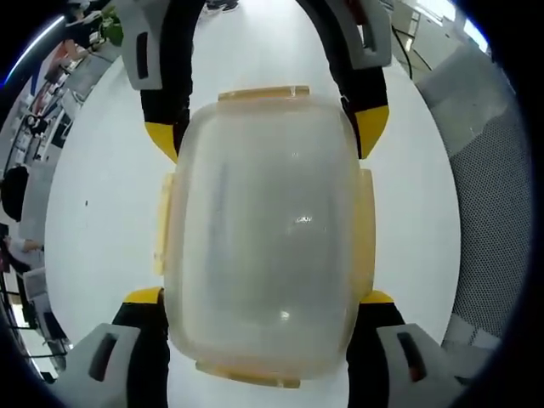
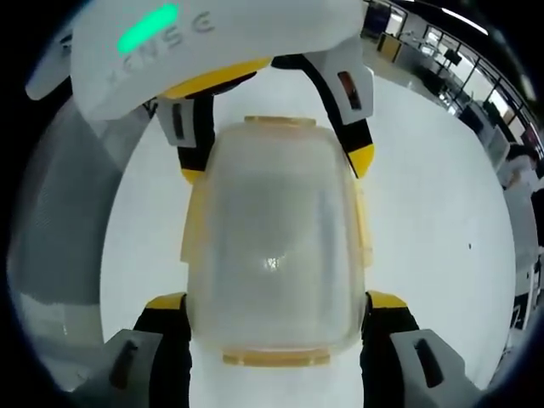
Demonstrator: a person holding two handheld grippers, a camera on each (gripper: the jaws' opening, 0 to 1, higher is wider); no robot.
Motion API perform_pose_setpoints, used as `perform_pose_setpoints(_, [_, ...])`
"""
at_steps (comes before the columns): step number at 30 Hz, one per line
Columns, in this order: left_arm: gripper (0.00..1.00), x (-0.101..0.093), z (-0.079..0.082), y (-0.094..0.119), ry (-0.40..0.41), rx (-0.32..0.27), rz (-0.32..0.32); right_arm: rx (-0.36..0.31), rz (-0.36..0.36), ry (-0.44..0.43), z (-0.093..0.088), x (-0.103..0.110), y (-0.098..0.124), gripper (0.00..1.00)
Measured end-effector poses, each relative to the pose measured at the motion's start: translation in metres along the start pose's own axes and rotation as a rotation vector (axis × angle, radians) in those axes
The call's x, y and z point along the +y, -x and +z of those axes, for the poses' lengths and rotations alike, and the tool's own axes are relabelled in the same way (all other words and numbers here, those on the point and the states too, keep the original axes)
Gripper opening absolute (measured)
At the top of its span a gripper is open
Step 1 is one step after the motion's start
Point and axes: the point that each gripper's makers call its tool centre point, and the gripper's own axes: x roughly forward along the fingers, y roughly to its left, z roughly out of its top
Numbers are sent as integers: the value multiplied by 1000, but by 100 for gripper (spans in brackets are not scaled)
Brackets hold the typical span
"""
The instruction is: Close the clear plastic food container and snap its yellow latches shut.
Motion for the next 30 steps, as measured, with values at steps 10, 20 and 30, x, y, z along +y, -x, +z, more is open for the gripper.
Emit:
perform_pose_setpoints(10, [88, 9, 0, -1, -3, 4, -3, -6, -2, -1, 0, -9, 1, 83])
perform_pose_setpoints(20, [88, 17, -1, -3, 3, 6, -5, -11, 1, 3, 0, -18, 0, 83])
perform_pose_setpoints(30, [88, 24, -1, -5, 6, 5, -6, -11, 1, 5, 0, -25, 0, 83])
